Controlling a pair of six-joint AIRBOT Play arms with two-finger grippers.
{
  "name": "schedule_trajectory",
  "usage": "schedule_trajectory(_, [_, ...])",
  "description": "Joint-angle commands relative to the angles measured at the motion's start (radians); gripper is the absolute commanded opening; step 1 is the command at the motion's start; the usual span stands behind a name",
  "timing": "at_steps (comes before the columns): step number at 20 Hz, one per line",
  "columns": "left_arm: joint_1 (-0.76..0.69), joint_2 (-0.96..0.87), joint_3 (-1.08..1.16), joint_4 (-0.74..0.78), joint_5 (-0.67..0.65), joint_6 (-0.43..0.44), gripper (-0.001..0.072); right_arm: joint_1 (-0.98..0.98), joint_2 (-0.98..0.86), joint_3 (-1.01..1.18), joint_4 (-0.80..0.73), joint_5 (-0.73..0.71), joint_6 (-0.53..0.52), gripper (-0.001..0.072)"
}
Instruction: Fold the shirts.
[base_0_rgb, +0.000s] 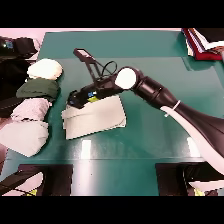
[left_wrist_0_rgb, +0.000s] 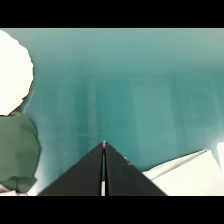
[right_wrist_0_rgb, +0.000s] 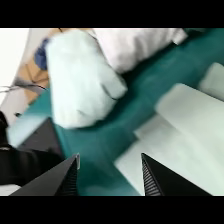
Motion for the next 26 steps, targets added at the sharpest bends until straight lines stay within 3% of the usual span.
schedule_trajectory(1, [0.013, 0.014, 0.0, -0.003, -0.032, 0.014, 0.0027, -0.151, 0.112, -0.174, -0.12, 0.083, 0.0, 0.0453])
schedule_trajectory(3, [0.013, 0.013, 0.0, -0.033, -0.034, 0.018, 0.0027, -0.301, 0.193, -0.363, -0.118, 0.114, 0.0, 0.0465])
schedule_trajectory(5, [0.013, 0.013, -0.001, -0.08, -0.031, 0.04, 0.0027, -0.451, 0.201, -0.502, -0.079, 0.156, 0.0, 0.066])
schedule_trajectory(6, [0.013, 0.013, -0.005, -0.108, -0.022, 0.04, 0.0027, -0.509, 0.179, -0.542, -0.02, 0.172, -0.003, 0.0677])
schedule_trajectory(9, [0.012, 0.013, -0.008, -0.142, -0.017, 0.04, 0.0027, -0.547, 0.059, -0.574, 0.119, 0.158, -0.055, 0.0674])
schedule_trajectory(14, [0.013, 0.013, -0.01, -0.159, -0.027, 0.051, 0.0027, -0.396, -0.176, -0.434, 0.251, 0.114, -0.074, 0.0672])
schedule_trajectory(15, [0.012, 0.013, -0.01, -0.162, -0.032, 0.058, 0.0027, -0.366, -0.218, -0.385, 0.285, 0.106, -0.075, 0.0639])
schedule_trajectory(17, [0.013, 0.013, -0.01, -0.18, -0.035, 0.058, 0.0027, -0.323, -0.283, -0.293, 0.336, 0.102, -0.096, 0.0477])
schedule_trajectory(19, [0.009, 0.013, -0.01, -0.204, -0.034, 0.058, 0.0027, -0.3, -0.319, -0.225, 0.324, 0.098, -0.116, 0.0016])
schedule_trajectory(24, [-0.153, 0.013, -0.01, -0.13, -0.002, 0.058, 0.0026, -0.435, -0.207, -0.252, 0.303, -0.004, -0.109, 0.0018])
schedule_trajectory(26, [-0.211, 0.013, -0.01, -0.13, 0.015, 0.058, 0.0026, -0.578, -0.096, -0.319, 0.203, -0.027, -0.069, 0.0019])
